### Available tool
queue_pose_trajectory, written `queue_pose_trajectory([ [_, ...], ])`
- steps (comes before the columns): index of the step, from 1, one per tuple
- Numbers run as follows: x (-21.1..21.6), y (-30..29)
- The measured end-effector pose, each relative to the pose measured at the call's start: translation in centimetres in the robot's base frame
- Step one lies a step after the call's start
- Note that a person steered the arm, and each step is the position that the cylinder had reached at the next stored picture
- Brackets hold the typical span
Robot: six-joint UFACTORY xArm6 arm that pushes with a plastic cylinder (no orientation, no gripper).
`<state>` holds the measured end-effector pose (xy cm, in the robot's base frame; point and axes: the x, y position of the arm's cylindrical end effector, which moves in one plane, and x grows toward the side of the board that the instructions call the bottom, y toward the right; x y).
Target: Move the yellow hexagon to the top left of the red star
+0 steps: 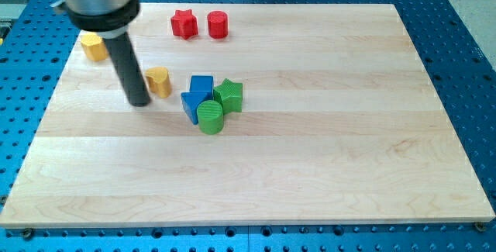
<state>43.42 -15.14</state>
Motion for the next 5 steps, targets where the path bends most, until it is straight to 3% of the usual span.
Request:
queue_pose_trajectory([
  [1, -3.9, 3.7],
  [3, -11.6, 4.8],
  [4, -8.6, 0.0],
  [5, -6.9, -9.2],
])
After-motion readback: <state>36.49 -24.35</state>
